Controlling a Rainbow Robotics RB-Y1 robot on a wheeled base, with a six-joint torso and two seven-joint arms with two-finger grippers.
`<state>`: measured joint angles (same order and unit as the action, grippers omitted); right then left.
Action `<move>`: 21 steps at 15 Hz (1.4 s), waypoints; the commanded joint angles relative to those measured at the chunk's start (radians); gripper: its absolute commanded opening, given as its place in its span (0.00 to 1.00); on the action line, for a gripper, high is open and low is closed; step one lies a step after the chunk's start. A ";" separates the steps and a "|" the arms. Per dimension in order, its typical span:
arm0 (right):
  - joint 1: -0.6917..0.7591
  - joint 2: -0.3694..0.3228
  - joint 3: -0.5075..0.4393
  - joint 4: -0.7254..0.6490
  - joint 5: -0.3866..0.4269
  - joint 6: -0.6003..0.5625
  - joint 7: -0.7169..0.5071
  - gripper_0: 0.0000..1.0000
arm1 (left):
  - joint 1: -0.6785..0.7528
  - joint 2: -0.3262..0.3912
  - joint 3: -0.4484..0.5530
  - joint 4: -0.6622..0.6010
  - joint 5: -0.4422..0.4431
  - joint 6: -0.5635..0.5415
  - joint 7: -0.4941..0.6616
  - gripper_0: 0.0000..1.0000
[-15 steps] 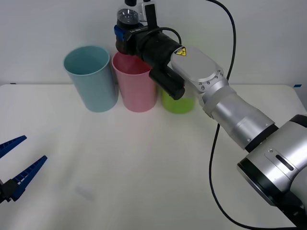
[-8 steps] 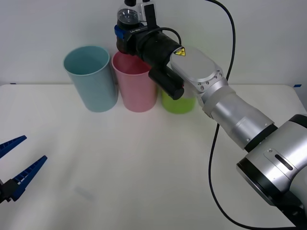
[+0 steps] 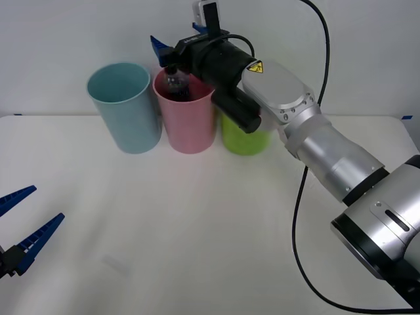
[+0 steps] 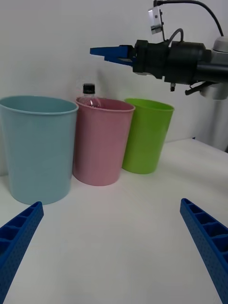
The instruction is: Grasp the object on the table and drop it into the matching bin: aluminum can to the light blue bin, PET bottle to the pink bin.
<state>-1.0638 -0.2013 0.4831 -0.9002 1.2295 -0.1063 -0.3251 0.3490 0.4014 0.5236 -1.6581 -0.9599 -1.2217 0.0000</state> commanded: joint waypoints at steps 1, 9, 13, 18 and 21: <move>0.056 -0.038 0.000 -0.083 -0.005 -0.007 -0.008 1.00 | 0.000 0.000 0.000 0.000 0.000 0.000 0.000 1.00; 0.317 -0.253 0.011 -0.467 -0.031 -0.035 -0.042 1.00 | 0.000 0.000 0.000 0.000 0.000 0.000 0.000 1.00; 0.484 -0.403 0.011 -0.674 -0.067 -0.035 -0.054 1.00 | 0.000 0.000 0.000 0.000 0.000 0.000 0.000 1.00; 0.696 -0.573 -0.032 -0.893 -0.165 -0.035 -0.026 1.00 | 0.000 0.000 0.000 0.000 0.000 0.000 0.000 1.00; 0.843 -0.627 -0.095 -0.997 -0.170 -0.039 0.001 1.00 | 0.000 0.000 0.000 0.000 0.000 0.000 0.000 1.00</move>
<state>-0.2596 -0.8160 0.4050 -1.8712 1.0603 -0.1423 -0.3323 0.3491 0.4014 0.5236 -1.6580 -0.9599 -1.2217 0.0000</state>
